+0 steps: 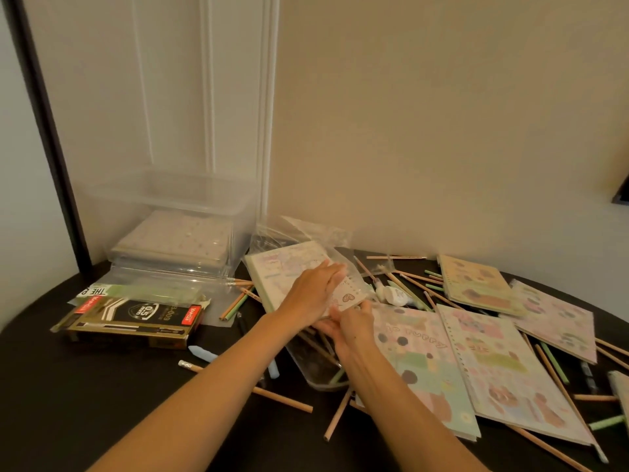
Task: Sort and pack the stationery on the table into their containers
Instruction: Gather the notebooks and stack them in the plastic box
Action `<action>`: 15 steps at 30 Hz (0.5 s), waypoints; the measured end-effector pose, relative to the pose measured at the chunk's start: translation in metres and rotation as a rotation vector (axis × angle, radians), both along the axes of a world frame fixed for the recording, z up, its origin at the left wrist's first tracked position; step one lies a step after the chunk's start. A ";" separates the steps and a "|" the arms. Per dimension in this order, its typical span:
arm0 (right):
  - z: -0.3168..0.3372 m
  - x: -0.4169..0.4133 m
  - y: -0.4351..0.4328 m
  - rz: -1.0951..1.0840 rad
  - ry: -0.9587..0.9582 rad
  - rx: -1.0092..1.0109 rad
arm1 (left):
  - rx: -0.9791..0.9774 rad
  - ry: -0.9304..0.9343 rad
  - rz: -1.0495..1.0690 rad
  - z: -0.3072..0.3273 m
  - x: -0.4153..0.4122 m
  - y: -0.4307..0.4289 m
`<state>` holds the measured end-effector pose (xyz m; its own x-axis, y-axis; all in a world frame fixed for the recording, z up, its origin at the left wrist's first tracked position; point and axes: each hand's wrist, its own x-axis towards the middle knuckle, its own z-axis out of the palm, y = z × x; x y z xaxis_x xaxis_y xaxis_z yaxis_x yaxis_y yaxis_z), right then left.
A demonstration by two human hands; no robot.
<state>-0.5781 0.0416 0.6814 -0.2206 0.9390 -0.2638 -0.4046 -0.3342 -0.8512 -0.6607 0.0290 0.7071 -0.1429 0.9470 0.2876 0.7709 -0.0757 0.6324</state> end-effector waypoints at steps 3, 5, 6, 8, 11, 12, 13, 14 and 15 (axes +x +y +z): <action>0.003 -0.009 0.006 0.000 0.038 -0.015 | 0.032 -0.066 -0.009 -0.004 -0.002 0.003; 0.005 -0.012 0.010 0.002 0.082 -0.015 | 0.070 -0.112 -0.019 -0.003 0.000 0.003; 0.005 -0.014 0.011 0.008 0.082 -0.002 | 0.086 -0.150 -0.025 -0.003 0.000 0.003; 0.002 -0.016 0.010 0.025 0.063 0.047 | 0.099 -0.251 -0.036 -0.005 -0.002 0.003; -0.007 -0.018 0.015 0.044 0.017 0.073 | 0.086 -0.395 -0.046 -0.010 -0.007 0.004; -0.010 -0.019 0.016 0.054 0.010 0.056 | 0.080 -0.417 -0.047 -0.011 -0.009 0.004; -0.012 -0.020 0.018 0.072 0.006 0.044 | 0.073 -0.429 -0.048 -0.012 -0.010 0.005; -0.014 -0.022 0.021 0.088 -0.023 0.055 | 0.065 -0.443 -0.050 -0.013 -0.011 0.006; -0.017 -0.024 0.024 0.100 -0.061 0.084 | 0.059 -0.452 -0.054 -0.013 -0.012 0.007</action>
<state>-0.6024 0.0655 0.6641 -0.2999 0.9325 -0.2010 -0.3195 -0.2967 -0.8999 -0.6730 0.0361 0.6938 -0.2174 0.9405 0.2612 0.4124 -0.1541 0.8979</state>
